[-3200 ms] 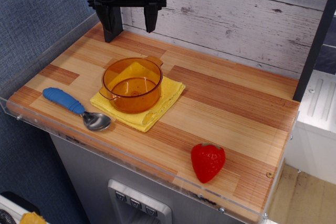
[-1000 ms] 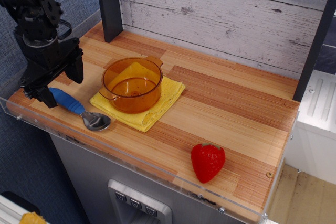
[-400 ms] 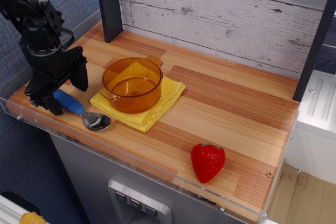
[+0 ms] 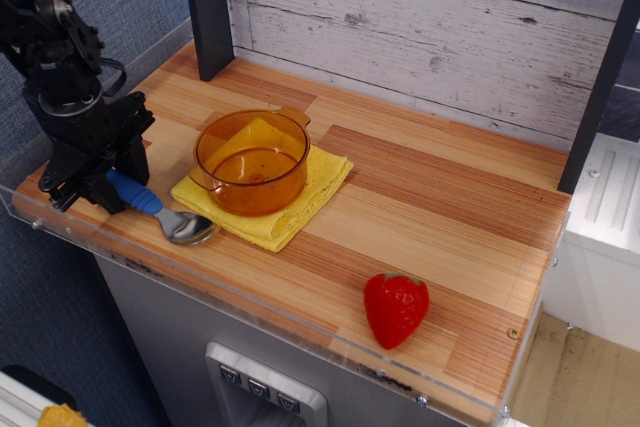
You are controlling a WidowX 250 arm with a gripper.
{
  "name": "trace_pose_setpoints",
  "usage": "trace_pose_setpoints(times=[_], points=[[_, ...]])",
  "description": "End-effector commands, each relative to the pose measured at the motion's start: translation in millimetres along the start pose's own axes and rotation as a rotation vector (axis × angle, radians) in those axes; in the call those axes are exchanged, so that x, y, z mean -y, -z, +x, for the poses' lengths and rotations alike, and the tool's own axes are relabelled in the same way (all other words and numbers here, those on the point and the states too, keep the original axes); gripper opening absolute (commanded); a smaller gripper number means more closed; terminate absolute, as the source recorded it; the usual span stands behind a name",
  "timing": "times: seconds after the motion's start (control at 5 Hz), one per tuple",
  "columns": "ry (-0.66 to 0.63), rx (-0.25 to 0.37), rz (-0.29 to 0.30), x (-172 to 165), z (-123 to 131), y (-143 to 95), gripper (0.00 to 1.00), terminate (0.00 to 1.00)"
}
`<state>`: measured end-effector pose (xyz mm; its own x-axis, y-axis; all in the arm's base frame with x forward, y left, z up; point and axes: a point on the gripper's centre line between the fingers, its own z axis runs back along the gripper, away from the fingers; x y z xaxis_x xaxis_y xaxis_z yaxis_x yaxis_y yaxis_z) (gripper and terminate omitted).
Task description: Move blue spoon to far top right above strawberry
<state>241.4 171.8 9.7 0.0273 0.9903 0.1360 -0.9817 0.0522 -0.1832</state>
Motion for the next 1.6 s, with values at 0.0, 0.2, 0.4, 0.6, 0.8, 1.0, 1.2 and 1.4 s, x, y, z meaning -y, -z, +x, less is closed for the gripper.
trace_pose_setpoints(times=[0.0, 0.2, 0.4, 0.6, 0.8, 1.0, 1.2, 1.4], points=[[0.040, 0.005, 0.020, 0, 1, -22, 0.00, 0.00], [0.067, -0.003, 0.007, 2, 5, -36, 0.00, 0.00], [0.053, 0.007, -0.026, 9, 4, -53, 0.00, 0.00], [0.077, 0.021, -0.035, 19, -6, -81, 0.00, 0.00], [0.120, 0.027, -0.097, 29, -23, -99, 0.00, 0.00], [0.115, 0.026, -0.189, 57, -53, -113, 0.00, 0.00], [0.143, 0.039, -0.221, 86, -81, -115, 0.00, 0.00], [0.217, 0.029, -0.266, 112, -111, -114, 0.00, 0.00]])
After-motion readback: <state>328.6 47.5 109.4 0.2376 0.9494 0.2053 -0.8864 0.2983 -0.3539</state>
